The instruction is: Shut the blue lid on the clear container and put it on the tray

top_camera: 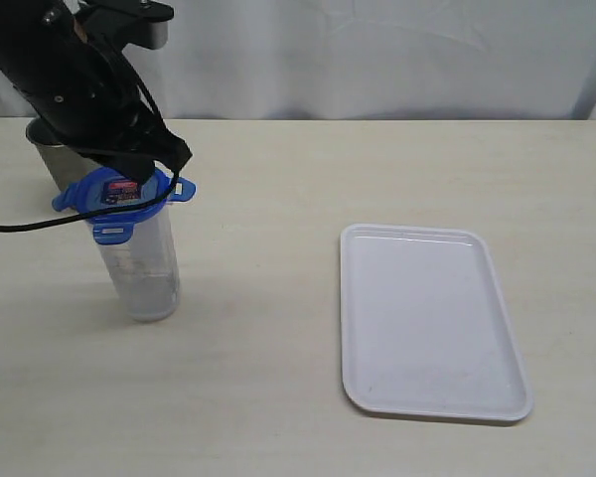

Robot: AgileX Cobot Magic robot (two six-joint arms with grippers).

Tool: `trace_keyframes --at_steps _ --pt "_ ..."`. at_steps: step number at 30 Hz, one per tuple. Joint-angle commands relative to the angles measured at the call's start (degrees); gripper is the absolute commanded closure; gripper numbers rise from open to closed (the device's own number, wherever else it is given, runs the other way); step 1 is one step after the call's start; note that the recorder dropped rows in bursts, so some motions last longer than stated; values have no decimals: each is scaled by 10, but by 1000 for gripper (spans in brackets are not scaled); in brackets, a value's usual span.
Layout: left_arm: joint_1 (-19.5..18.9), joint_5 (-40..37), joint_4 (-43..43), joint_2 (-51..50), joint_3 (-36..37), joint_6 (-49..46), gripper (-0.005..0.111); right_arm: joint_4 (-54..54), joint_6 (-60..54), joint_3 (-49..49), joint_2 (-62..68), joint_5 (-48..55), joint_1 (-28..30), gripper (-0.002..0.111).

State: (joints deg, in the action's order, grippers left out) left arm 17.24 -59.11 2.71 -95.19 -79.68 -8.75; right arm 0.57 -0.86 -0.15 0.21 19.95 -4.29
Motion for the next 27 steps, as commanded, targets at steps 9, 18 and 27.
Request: trace_keyframes --at_steps 9,18,27 --pt "1 -3 -66 -24 3 41 107 1 1 1 -2 -2 1 104" --pt "1 -4 -64 -27 37 34 107 1 1 1 -2 -2 1 104" --pt "1 31 -64 -14 35 26 107 1 1 1 -2 -2 1 104"
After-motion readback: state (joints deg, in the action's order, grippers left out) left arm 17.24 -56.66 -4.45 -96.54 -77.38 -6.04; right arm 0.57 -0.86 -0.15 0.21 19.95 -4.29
